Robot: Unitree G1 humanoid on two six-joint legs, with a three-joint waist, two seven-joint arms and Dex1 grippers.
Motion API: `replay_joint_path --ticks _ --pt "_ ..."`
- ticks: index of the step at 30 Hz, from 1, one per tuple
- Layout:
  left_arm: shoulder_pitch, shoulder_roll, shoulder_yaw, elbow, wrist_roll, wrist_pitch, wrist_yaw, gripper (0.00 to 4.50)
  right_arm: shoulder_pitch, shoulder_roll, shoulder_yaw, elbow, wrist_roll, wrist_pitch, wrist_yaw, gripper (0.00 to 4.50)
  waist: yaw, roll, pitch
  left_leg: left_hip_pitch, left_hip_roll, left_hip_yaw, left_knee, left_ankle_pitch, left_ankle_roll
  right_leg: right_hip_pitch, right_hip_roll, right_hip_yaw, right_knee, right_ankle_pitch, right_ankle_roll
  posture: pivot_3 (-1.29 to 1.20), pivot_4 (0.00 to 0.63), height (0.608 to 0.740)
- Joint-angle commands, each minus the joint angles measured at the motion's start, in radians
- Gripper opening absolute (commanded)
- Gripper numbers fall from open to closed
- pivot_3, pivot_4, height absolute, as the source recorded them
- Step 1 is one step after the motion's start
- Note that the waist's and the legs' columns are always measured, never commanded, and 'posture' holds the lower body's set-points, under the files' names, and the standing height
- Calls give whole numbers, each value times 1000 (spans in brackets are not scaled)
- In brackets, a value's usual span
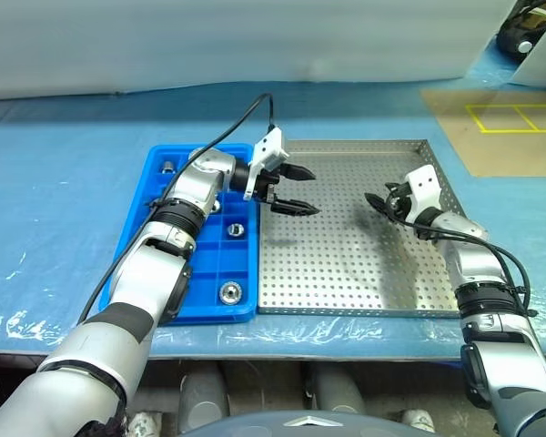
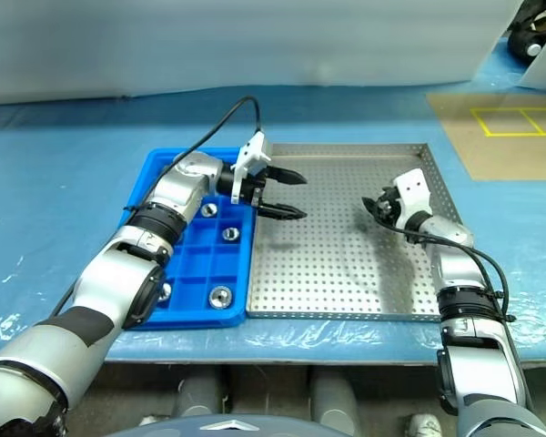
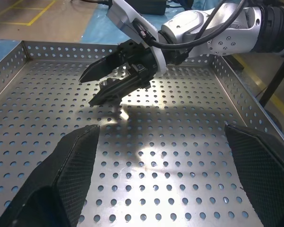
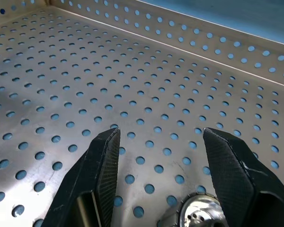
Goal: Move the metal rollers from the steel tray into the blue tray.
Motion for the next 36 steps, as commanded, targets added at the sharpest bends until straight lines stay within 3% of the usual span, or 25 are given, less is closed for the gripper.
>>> replay_joint_path --ticks 1,17,21,29,36 --pt "-10 6 15 -24 -3 -13 -9 4474 21 -27 -31 -22 12 -17 4 2865 1 0 0 0 0 0 0 0 0 0 0 0 0 0 0 -290 150 740" --pt "15 28 28 -68 -11 16 5 4474 45 10 -26 71 27 0 29 2865 -2 0 0 1 0 1 -1 -3 -2 1 0 0 -2 0 0 -270 150 740" --pt "23 35 29 -86 -12 23 5 4474 42 9 -18 66 14 -12 21 1666 -2 0 0 1 0 1 -1 -3 -2 0 0 0 -3 0 0 -270 150 740" --pt "7 47 59 -99 -29 40 28 4474 55 2 14 20 -17 -23 32 1653 -5 0 0 1 1 2 -3 -3 -2 0 0 0 -6 0 0 -267 150 740" --pt "-44 148 130 -145 -82 104 1 4474 24 9 57 -238 59 123 146 1653 -4 1 1 0 1 3 -9 -2 -3 -2 2 0 -8 0 0 -239 150 740"
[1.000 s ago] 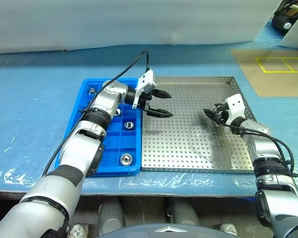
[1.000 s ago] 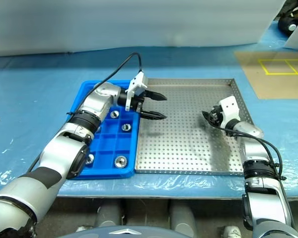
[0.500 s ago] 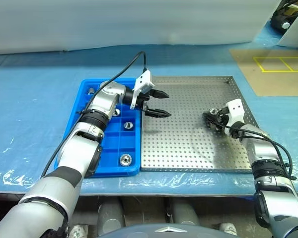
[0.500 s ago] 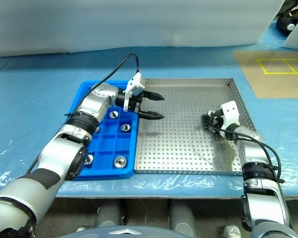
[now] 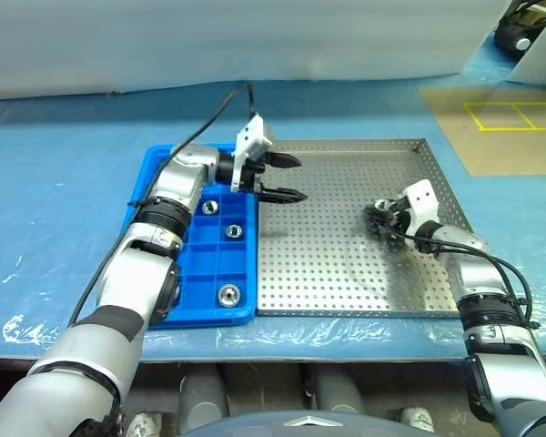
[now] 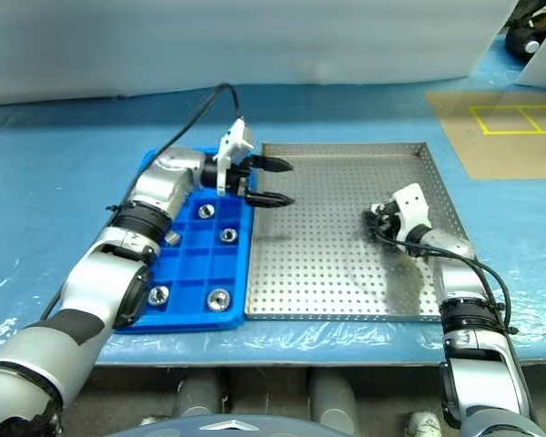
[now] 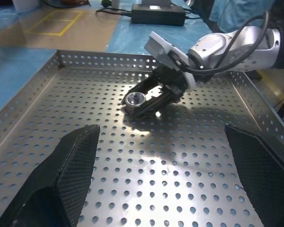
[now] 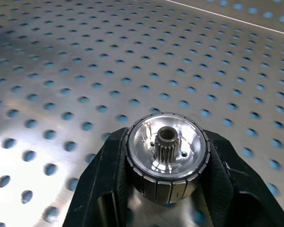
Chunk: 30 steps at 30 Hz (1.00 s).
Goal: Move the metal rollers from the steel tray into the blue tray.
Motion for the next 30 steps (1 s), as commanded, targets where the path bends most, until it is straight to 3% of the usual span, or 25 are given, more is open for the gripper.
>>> replay_joint_path --ticks 1,7,14,22,30 --pt "-65 88 65 -33 -48 47 -30 4474 -37 -7 40 -204 67 89 99 1653 2 0 0 0 0 0 -1 0 0 0 0 0 -1 0 0 -231 150 740" --pt "-11 289 110 -134 -91 191 -90 4474 -125 15 163 -416 149 236 266 1653 11 1 1 1 3 1 -9 4 -1 -3 4 0 -3 0 0 -122 150 740" --pt "320 484 195 -596 -209 445 -32 4474 -229 135 322 -411 174 256 399 1653 43 0 1 -4 5 -1 -13 5 -10 -7 5 -4 -3 -1 -2 41 150 740" --pt "694 598 410 -1021 -381 677 130 4474 -300 301 428 -271 144 161 477 1653 92 0 1 -13 8 -11 -12 8 -16 -9 2 -22 0 -2 -3 274 150 740" --pt "956 607 602 -1269 -511 787 278 4474 -349 407 472 -87 102 62 547 1653 143 0 1 -16 8 -26 -12 10 -20 -5 0 -32 4 -5 -8 419 150 740"
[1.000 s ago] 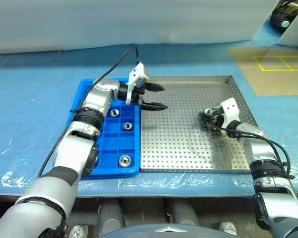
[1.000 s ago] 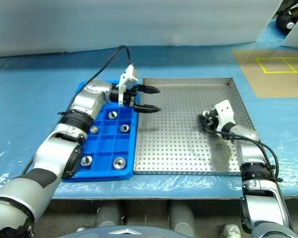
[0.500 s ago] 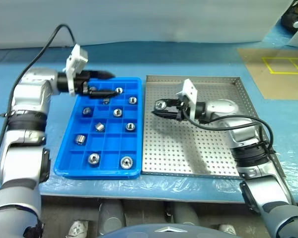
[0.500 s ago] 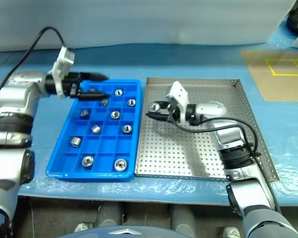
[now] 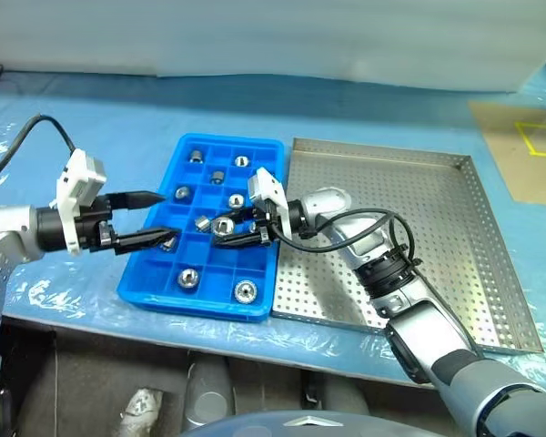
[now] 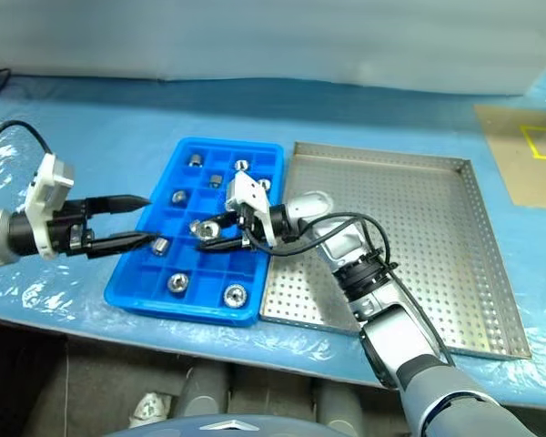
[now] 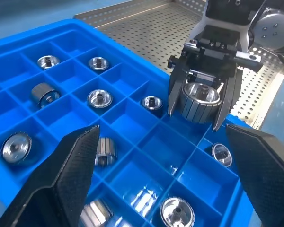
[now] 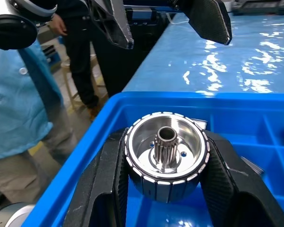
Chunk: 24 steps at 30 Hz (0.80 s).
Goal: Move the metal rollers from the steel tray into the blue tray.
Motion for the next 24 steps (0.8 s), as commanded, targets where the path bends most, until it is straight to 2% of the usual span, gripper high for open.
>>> replay_joint_path --ticks 1,4,8,14,24 --pt "48 7 90 -101 -72 33 67 4474 -45 47 6 93 -21 -74 25 1653 8 0 0 0 0 -1 0 0 0 0 0 0 2 0 -1 431 150 740" --pt "74 -2 107 -148 -115 48 120 4474 -83 60 -2 249 -75 -163 22 1653 26 0 0 0 0 -3 1 1 -1 0 -1 -1 6 -2 -3 445 150 740" --pt "87 5 103 -160 -150 41 160 4474 -106 60 -23 323 -96 -211 38 1653 43 0 0 -1 1 -3 3 1 -2 1 -2 0 8 -3 -4 434 150 740" --pt "60 28 68 -117 -160 13 173 4474 -94 29 -39 330 -112 -225 62 1653 52 0 0 -1 1 -4 5 3 -5 1 -1 0 9 -3 -4 392 150 740" --pt "-15 45 -59 -36 -133 -57 132 4474 -35 -8 -38 274 -123 -197 53 1653 49 0 0 -1 3 -4 6 6 -10 1 0 0 9 -2 -3 318 150 740"
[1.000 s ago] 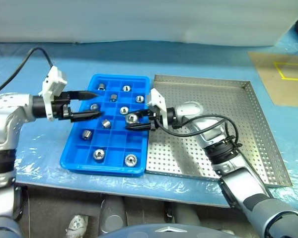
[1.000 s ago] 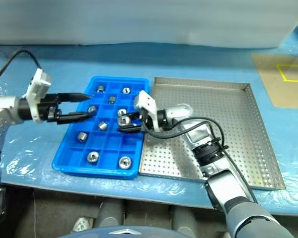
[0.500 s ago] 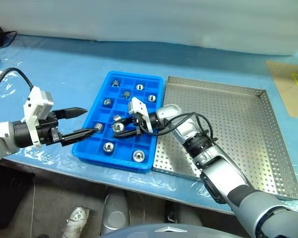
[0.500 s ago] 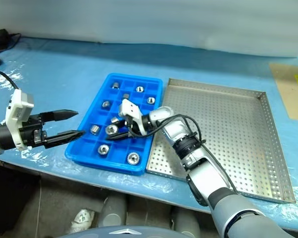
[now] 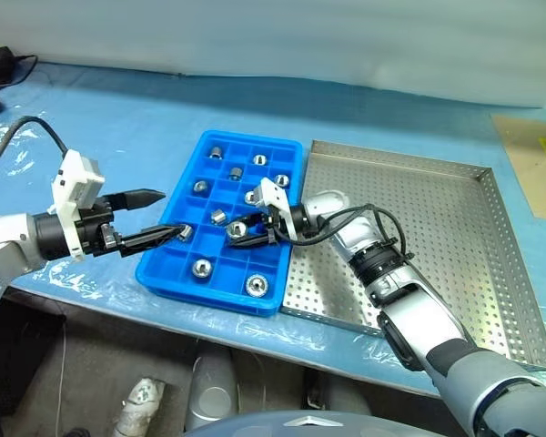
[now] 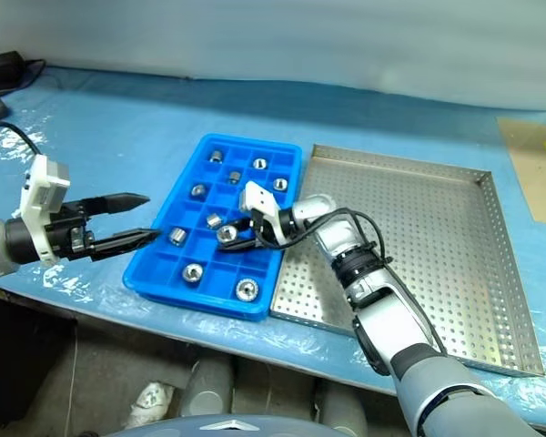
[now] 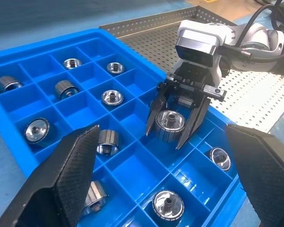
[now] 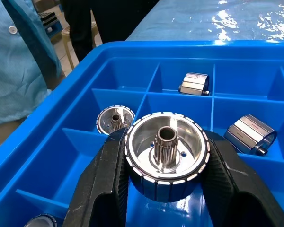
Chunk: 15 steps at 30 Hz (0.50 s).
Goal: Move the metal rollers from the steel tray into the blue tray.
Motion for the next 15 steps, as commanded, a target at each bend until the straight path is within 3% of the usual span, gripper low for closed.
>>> replay_joint_path --ticks 1,4,6,10,15 --pt "-22 28 -20 9 3 -37 -27 4474 23 -3 -11 -45 4 15 5 1653 -1 0 0 0 0 0 0 0 0 0 0 0 0 0 0 314 150 740" --pt "-38 35 -33 31 8 -49 -34 4474 33 -5 -16 -65 9 29 6 1653 -1 0 0 0 0 0 0 0 0 0 0 0 0 0 0 306 150 740" --pt "-45 39 -38 43 9 -54 -37 4474 37 -5 -16 -70 7 31 4 2415 -1 0 0 0 0 0 0 0 0 0 0 0 0 0 0 302 150 740" --pt "-65 42 -54 55 12 -62 -38 4474 17 -3 -20 -46 -12 57 -43 3325 -3 0 0 1 0 0 1 0 0 1 0 0 2 0 0 288 150 740" --pt "-133 32 -94 98 22 -82 -44 4474 -7 -19 -58 -49 -11 24 -89 3325 -1 0 0 1 0 0 3 1 -2 1 -1 0 4 0 0 242 150 740"
